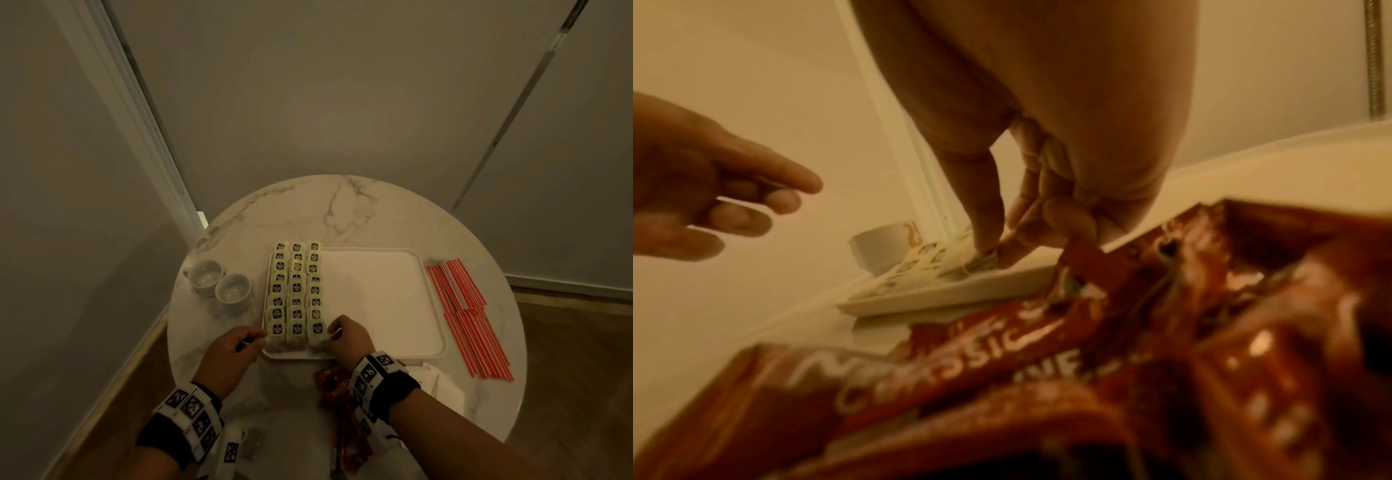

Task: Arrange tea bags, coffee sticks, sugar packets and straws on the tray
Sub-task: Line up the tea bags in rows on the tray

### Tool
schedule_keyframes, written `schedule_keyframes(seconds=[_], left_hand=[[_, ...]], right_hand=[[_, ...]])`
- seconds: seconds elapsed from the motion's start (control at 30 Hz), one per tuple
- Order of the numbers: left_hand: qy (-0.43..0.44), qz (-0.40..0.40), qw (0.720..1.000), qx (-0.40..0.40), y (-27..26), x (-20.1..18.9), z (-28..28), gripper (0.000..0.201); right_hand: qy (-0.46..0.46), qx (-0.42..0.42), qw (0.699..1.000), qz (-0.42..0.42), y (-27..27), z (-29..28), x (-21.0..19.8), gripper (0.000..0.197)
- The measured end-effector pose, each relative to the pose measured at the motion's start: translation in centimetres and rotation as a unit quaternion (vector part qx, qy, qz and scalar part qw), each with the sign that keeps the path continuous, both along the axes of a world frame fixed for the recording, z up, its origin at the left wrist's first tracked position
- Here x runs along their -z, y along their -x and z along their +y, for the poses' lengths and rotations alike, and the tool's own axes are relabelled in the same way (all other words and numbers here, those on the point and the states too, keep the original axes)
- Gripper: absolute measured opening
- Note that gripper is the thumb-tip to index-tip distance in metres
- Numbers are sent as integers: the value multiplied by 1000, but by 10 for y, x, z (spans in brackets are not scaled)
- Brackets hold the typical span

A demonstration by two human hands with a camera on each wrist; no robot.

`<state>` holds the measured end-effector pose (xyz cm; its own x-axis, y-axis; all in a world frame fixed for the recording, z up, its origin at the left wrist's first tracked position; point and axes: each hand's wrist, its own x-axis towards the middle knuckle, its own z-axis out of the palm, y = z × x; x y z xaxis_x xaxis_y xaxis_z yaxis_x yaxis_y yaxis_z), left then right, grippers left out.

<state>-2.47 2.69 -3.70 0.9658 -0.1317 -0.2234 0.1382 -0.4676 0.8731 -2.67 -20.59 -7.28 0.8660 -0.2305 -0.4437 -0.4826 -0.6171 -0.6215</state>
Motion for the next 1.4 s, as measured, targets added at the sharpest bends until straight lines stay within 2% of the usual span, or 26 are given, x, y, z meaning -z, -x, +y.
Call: schedule_keyframes(seconds=[0.1,0.17,0.27,0.37,0.43,0.57,0.8,0.97,1.03,1.13,1.23,1.3,1.4], left_hand=[[-59,15,998,30,7,3,8,7],[-127,17,988,86,13,4,14,7],[-251,37,945,205,22,7,23,20],[-355,62,889,283,33,14,32,46],[-380,57,870,309,41,19,38,58],[-380,23,868,318,56,27,43,59],[-355,1,877,324,62,33,41,40],[-345,19,875,339,56,35,40,14],[-332,47,876,348,52,36,40,19],[-244,107,909,320,40,31,38,19],[-75,172,955,229,25,4,25,15],[2,165,969,185,13,-18,15,14],[77,118,976,164,-5,-51,2,32]], right_hand=[[9,15,1000,7,-1,4,4,21],[13,23,1000,8,-3,6,4,25],[25,24,999,16,-5,9,2,29],[29,26,999,19,-5,10,3,29],[28,26,999,22,-5,10,4,27],[31,23,999,27,-2,11,5,22],[24,17,999,16,-1,13,0,16],[23,34,999,13,-3,13,-2,10],[22,47,999,3,-3,12,-2,11],[-7,4,999,-45,-2,12,-10,13],[-150,-87,984,-48,1,21,-37,13],[-231,-156,960,-23,3,29,-60,17],[-278,-211,937,-23,7,36,-83,15]])
